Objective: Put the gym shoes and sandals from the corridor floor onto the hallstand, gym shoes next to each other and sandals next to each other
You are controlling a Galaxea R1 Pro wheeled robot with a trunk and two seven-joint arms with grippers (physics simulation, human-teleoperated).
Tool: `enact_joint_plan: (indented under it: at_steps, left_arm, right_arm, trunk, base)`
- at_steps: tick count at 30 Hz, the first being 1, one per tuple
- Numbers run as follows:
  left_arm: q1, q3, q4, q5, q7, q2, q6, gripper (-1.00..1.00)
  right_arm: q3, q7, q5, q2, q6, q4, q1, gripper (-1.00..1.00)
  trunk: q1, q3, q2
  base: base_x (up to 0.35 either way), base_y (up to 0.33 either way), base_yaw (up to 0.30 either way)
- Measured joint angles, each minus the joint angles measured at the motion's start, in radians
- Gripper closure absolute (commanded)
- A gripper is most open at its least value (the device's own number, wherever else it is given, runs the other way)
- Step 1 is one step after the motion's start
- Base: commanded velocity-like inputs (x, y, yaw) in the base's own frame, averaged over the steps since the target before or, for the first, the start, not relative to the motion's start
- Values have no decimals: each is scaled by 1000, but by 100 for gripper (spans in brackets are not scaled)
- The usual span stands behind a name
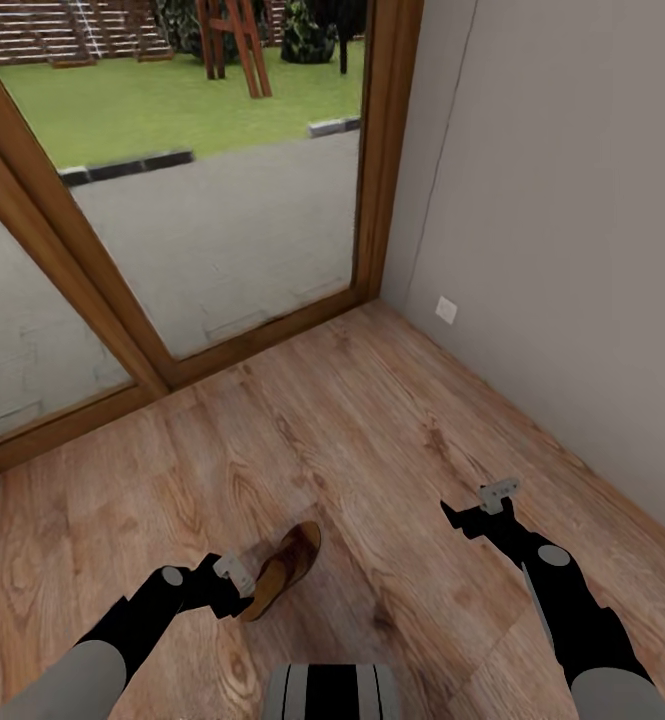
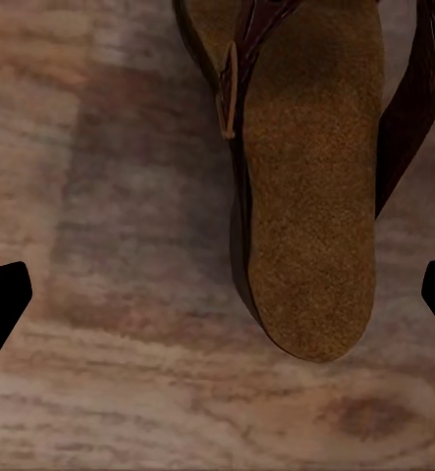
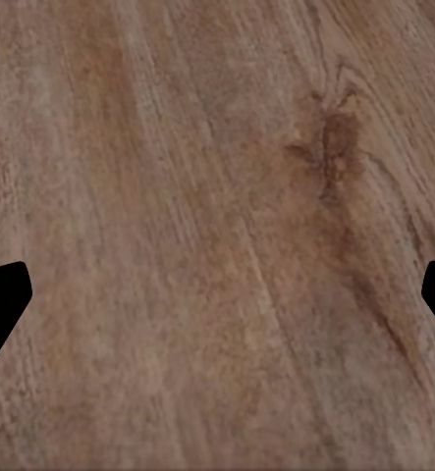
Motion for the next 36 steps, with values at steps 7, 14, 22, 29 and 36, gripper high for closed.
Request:
enact_joint_plan:
  at_steps: [7,14,22,29,36]
  left_arm:
    - [0,0,-2,-2,1,-6,0,-100]
    - [0,-1,-2,-2,1,-9,1,-100]
    - [-5,-2,-4,-2,18,-13,2,-100]
    - [-7,-2,-4,-2,48,-24,8,-100]
    - [-8,-3,-4,-4,73,-47,21,-100]
  right_arm:
    - [-1,0,0,0,0,-1,0,-100]
    - [-2,0,0,0,0,-5,0,-100]
    - [-2,1,0,-1,0,-7,0,-100]
    - [-1,2,-2,0,0,-38,0,-100]
    - [-2,8,-4,3,53,-120,0,-100]
  trunk:
    - [2,-18,-1]
    - [5,-51,-3]
    - [6,-70,-3]
    - [6,-74,-3]
    - [6,-75,-3]
  base:
    - [0,0,0]
    - [0,0,0]
    - [0,0,0]
    - [0,0,0]
    - [0,0,0]
